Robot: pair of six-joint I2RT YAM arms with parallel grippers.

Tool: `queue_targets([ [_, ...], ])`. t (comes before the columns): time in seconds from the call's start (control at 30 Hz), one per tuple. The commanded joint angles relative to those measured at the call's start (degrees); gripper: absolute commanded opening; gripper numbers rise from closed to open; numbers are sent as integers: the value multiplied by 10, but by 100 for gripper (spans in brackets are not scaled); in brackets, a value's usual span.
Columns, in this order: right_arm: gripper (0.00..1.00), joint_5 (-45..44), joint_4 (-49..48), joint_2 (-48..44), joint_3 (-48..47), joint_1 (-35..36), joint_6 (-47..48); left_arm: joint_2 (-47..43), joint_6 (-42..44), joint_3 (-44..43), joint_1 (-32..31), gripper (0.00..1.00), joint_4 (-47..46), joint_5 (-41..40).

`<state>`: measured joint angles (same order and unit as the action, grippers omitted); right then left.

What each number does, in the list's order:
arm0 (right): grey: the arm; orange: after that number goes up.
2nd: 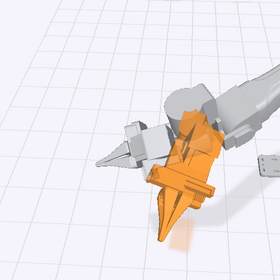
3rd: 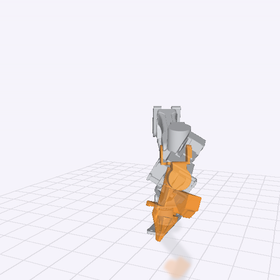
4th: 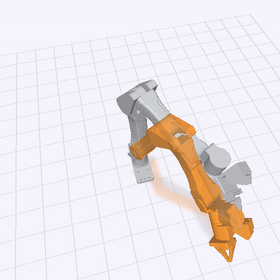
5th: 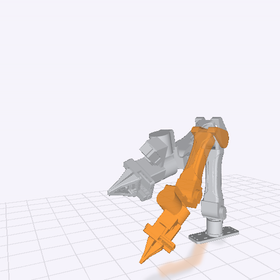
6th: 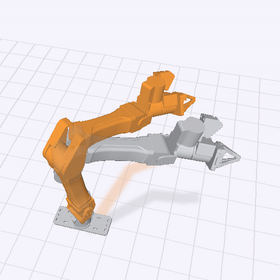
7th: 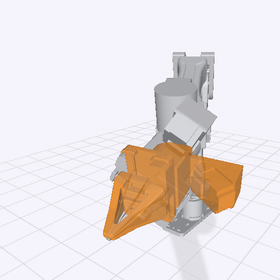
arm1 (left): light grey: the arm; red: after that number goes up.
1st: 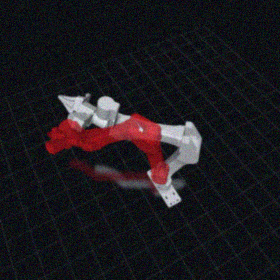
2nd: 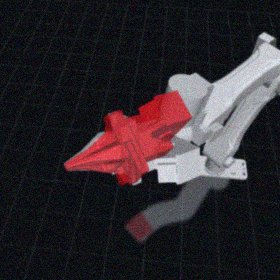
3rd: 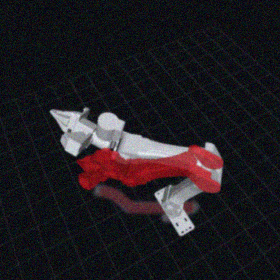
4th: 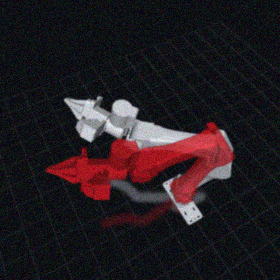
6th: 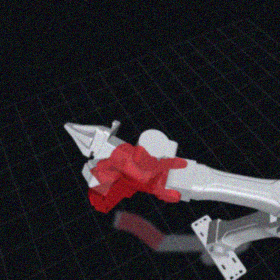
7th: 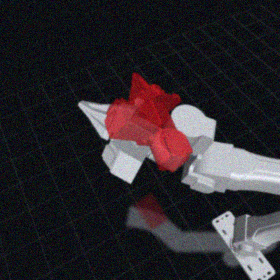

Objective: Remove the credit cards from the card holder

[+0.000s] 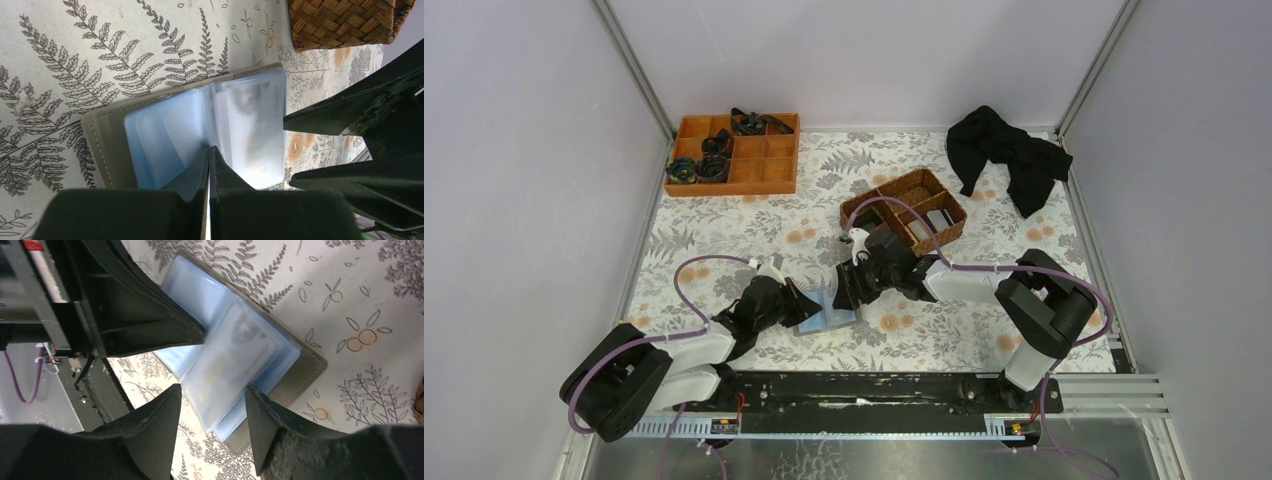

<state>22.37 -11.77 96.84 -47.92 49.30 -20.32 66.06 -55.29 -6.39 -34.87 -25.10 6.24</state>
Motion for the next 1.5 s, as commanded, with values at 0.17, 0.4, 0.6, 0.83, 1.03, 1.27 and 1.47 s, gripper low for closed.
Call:
queue_targets([
  [0.17, 57, 51, -49, -19, -10, -3, -17, -8, 19, 9, -2, 0, 44, 0],
  [0.4, 57, 74, -58, -8, -24, 1, -24, -4, 21, 6, -1, 0, 44, -1],
  [0.6, 57, 76, -49, 19, -53, 22, -19, 6, 22, 3, -1, 0, 34, 5],
  [0.83, 57, 83, -57, 43, -68, 34, -26, 2, 23, 3, -1, 0, 35, 10],
  [1.03, 57, 97, -81, 65, -71, 41, -40, -41, 23, 4, -1, 0, 73, 4],
  [1.27, 57, 99, -70, 65, -97, 49, -34, -149, 43, -24, -1, 0, 214, -27],
  [1.47, 57, 109, -91, 89, -104, 51, -42, -252, 46, -45, -1, 0, 336, -76],
])
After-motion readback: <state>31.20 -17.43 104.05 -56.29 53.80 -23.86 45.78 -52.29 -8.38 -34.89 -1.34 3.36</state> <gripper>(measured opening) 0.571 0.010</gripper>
